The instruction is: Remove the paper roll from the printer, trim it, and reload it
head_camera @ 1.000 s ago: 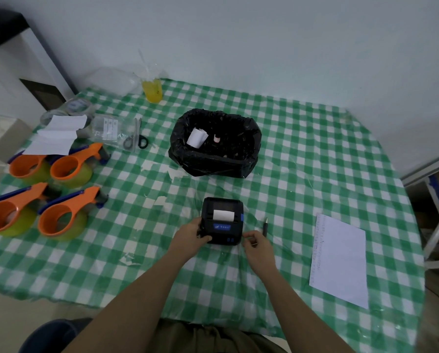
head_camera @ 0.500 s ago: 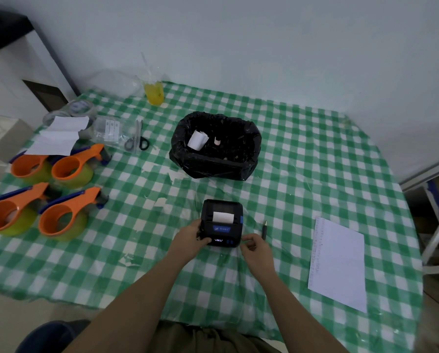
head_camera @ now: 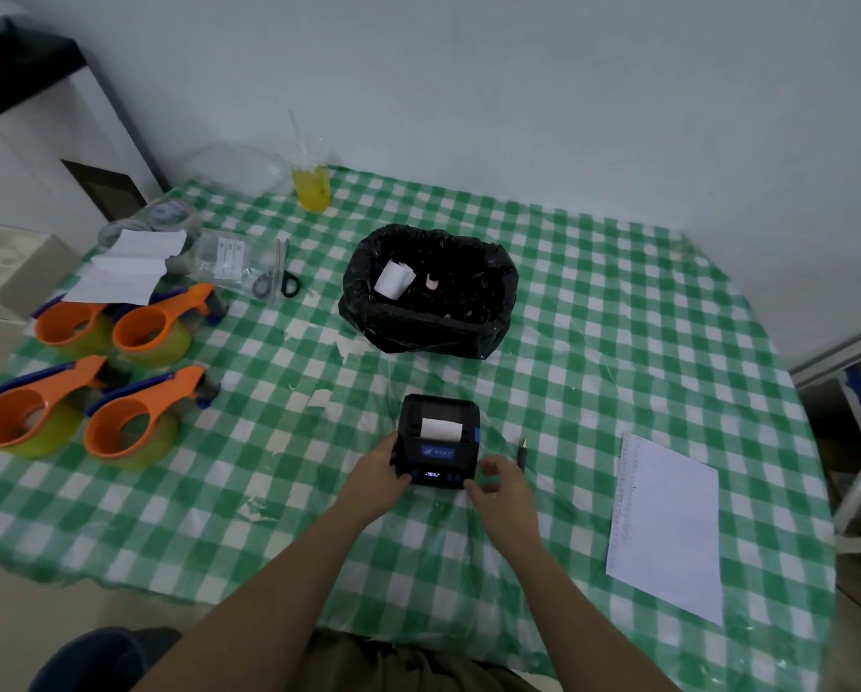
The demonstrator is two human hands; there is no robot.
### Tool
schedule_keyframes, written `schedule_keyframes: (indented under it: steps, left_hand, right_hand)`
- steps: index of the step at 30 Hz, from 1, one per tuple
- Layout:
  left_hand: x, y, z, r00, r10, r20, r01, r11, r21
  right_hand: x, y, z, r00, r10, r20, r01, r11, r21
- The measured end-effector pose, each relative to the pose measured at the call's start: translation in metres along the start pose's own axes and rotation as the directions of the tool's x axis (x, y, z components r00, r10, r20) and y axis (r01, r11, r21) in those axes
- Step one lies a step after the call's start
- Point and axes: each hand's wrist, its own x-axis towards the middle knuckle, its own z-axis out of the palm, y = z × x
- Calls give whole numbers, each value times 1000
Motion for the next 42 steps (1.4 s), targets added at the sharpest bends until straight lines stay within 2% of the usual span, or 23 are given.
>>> schedule_keyframes:
  steps: [6,17,35,42]
  left_hand:
    - [-7,-4,-5,997,-73,-38,74,997,13]
    - [-14,-14,-14,984,-122,-131,116,992,-46]
    - [-20,-15,-10,987,-102,-128,101,995,-12]
    - [-19,-18,-9,976,-116,-186,110,993,-44]
  right_hand:
    - [0,-1,4,993,-112,21,114,983,-142]
    - [2,-7,6,999,-53,-12,52,997,-60]
    - [-7,-13,2,1000,-15,18,15,1000,-18]
    - [-12,-6,-5,1000,-18,4,18,999,40]
